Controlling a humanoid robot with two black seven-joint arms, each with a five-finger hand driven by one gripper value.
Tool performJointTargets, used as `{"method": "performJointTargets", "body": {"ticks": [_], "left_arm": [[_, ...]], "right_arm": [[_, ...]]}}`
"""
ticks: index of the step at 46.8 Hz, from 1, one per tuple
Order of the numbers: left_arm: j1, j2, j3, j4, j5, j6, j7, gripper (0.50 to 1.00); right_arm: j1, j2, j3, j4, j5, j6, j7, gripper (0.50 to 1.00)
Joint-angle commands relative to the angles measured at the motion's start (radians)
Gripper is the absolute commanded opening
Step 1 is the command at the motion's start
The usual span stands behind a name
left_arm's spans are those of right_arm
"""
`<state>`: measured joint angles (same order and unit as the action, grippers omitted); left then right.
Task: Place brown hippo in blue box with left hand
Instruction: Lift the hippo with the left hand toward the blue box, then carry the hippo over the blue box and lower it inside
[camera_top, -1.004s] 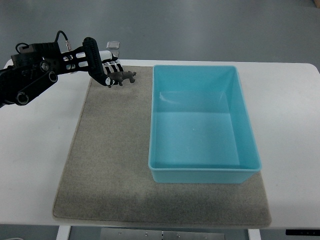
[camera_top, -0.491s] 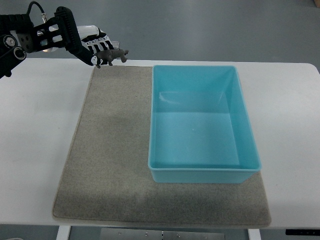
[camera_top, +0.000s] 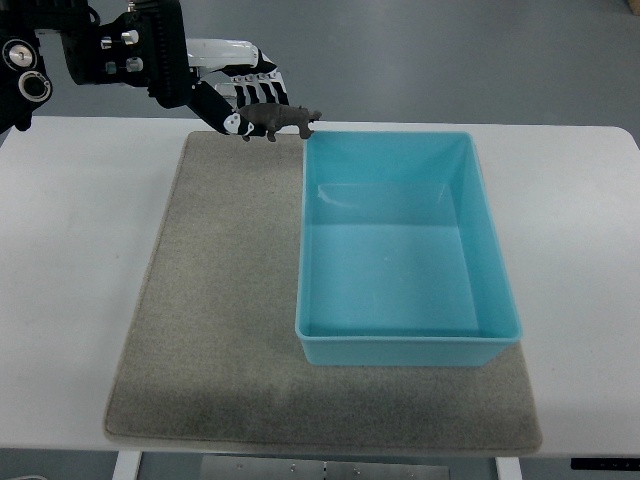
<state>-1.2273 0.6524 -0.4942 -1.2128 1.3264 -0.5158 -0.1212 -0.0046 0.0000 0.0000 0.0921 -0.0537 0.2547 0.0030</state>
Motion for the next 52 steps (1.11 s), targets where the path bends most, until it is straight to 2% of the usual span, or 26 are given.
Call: {"method": "performJointTargets", "body": {"ticks": [1, 12, 29, 52], "left_arm": [[-0.012, -0.019, 0.002, -0.013, 0.002, -0.013, 0.002, 0.500], [-0.034, -0.160, 0.014, 0.006, 0.057, -0.017, 0.032, 0.500], [-0.014, -0.350, 0.022, 0.117, 0.154, -0.009, 0.046, 0.500], [0.051, -0.421, 0.037, 0.159, 0.203, -0.001, 0.046, 0.500]], "right_arm": [[0.000, 0.000, 0.000, 0.000, 0.000, 0.000, 0.000, 0.936], [0.000, 0.000, 0.000, 0.000, 0.000, 0.000, 0.000, 0.936], [0.000, 0.000, 0.000, 0.000, 0.000, 0.000, 0.000, 0.936], [0.000, 0.000, 0.000, 0.000, 0.000, 0.000, 0.000, 0.936]]}}
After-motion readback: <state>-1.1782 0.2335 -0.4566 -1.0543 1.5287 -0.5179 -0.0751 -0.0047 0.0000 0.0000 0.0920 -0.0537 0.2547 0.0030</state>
